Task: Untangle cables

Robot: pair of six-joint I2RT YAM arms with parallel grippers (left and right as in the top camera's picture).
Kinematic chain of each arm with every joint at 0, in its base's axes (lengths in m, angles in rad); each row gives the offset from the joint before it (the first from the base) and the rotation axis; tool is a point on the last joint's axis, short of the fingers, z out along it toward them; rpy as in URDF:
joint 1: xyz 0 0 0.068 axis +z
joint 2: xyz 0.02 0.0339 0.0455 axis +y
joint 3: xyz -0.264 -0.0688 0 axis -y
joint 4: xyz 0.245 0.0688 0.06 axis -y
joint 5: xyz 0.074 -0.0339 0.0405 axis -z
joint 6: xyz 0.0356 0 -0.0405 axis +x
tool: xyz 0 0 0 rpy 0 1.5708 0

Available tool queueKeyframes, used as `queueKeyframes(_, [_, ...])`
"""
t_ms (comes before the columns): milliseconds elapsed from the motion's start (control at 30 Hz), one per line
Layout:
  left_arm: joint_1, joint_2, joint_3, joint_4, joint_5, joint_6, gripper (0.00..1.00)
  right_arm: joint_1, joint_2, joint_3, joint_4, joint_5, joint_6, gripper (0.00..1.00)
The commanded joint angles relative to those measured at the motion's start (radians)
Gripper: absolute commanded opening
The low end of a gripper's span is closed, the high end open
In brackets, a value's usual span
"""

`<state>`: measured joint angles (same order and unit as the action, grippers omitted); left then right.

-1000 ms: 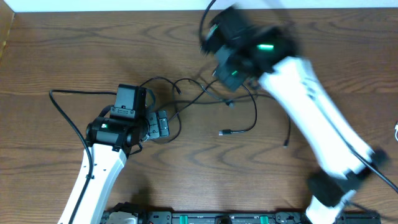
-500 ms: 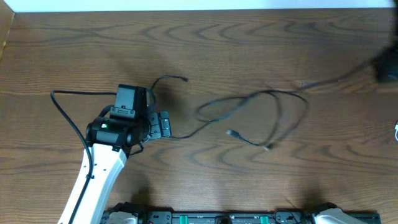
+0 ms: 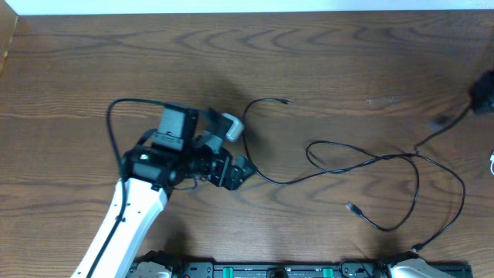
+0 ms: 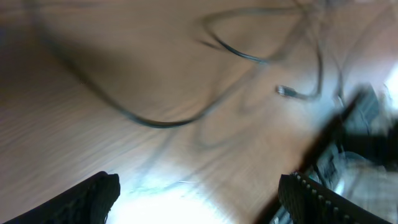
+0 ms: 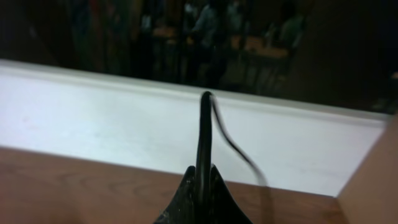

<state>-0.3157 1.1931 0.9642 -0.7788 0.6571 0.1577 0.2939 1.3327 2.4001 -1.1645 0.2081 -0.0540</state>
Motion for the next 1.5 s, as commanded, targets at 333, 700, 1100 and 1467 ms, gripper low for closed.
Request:
queueKeyframes(333, [-0.221,0.282,0.004,0.251,-0.251,0.261,0.88,-0.006,0.020,-0.001,-0.056,-0.087,0.016,0.01])
queueKeyframes(700, [-0.342,0.476,0.004,0.468,-0.250,0.256,0.88,-0.006,0.020,-0.001,-0.106,-0.087,0.016,0.01])
queueKeyframes(1100, [-0.489,0.596,0.004,0.708,-0.251,0.254,0.88,-0.006,0.019,-0.001,-0.142,-0.087,0.016,0.01])
queueKeyframes(1467, [-0.502,0.730,0.004,0.820,-0.250,0.146,0.87,-0.006,0.013,-0.001,-0.153,-0.087,0.016,0.01])
